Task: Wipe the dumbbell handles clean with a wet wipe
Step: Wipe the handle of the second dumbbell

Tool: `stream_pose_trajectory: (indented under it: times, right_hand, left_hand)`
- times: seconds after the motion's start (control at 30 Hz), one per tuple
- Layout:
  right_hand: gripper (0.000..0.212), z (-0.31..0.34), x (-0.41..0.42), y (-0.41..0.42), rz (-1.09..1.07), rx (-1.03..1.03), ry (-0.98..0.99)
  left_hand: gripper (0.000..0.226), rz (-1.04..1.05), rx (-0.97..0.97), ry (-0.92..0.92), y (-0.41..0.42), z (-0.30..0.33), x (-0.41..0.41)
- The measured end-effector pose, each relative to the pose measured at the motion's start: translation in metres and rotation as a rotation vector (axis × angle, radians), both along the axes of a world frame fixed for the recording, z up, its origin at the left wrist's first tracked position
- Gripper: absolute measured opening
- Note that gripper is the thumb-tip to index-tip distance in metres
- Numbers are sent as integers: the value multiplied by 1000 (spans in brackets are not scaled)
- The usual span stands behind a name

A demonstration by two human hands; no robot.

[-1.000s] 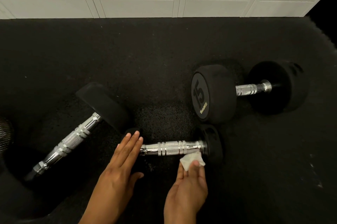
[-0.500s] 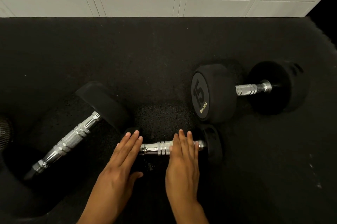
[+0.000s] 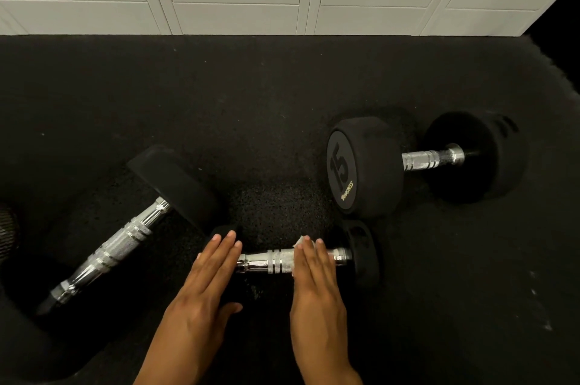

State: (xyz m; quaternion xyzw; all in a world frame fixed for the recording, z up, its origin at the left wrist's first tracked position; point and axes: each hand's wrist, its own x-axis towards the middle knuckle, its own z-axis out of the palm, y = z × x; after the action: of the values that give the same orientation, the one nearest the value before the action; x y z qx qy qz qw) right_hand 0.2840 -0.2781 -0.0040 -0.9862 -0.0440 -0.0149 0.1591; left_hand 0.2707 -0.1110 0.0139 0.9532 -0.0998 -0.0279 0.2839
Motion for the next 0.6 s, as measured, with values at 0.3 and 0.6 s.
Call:
stream_pose_trajectory:
  times: [0.3, 0.6]
  right_hand:
    - [44, 10, 7, -4, -37, 142, 69]
    - [30, 39, 9, -27, -2, 193, 142]
  left_hand:
    - [54, 131, -62, -211, -46, 12, -11]
    - [53, -99, 126, 33, -101, -3, -3]
